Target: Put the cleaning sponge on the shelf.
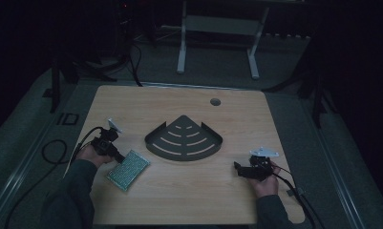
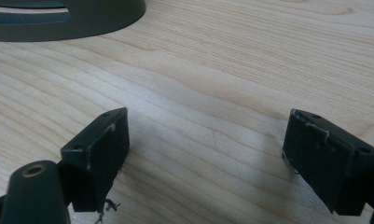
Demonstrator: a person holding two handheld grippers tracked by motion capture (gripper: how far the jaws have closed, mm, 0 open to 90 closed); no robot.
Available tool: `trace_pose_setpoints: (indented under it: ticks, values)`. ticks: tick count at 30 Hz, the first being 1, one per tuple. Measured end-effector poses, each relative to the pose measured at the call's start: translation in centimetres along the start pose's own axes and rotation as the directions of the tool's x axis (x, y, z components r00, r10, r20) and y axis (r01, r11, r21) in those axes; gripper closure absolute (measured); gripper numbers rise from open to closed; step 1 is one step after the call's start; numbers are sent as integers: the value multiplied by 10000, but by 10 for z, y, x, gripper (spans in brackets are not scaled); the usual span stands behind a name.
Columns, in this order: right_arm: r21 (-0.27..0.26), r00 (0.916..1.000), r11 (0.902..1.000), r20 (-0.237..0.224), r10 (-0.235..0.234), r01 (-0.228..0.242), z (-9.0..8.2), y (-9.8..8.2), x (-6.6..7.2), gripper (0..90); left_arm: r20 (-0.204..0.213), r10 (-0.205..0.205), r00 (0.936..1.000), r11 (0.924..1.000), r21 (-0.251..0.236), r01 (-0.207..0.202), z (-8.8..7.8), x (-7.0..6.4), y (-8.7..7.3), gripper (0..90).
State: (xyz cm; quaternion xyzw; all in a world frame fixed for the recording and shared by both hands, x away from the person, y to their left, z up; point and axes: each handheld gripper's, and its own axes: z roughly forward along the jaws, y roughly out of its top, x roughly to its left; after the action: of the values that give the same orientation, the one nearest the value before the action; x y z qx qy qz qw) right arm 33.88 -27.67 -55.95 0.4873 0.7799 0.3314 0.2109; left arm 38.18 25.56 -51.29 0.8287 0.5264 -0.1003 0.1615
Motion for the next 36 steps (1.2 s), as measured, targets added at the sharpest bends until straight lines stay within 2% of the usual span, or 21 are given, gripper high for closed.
trace_pose_setpoints:
  ticks: [3,13,18,20,25,36]
  values:
    - [0,10000,10000,0,-1,1,0,0,0,142,54,166,9998,9999,-39,-165,-2,-2,-1,900]
    - [3,10000,10000,1,-2,2,0,0,0,143,-46,345,9994,9990,-285,-347,-14,-7,0,900]
    - [1,10000,10000,-1,-1,1,0,0,0,143,-158,309,9994,9980,-552,-317,-22,-8,2,900]
    - [1,10000,10000,0,0,0,0,0,0,142,-81,233,9997,9972,-704,-238,-25,-8,2,900]
    - [0,10000,10000,0,-1,1,0,0,0,142,-212,309,9993,9962,-808,-325,-32,-8,2,900]
    - [-2,10000,10000,-2,0,0,0,0,0,142,-160,398,9991,9938,-1037,-412,-45,-11,5,900]
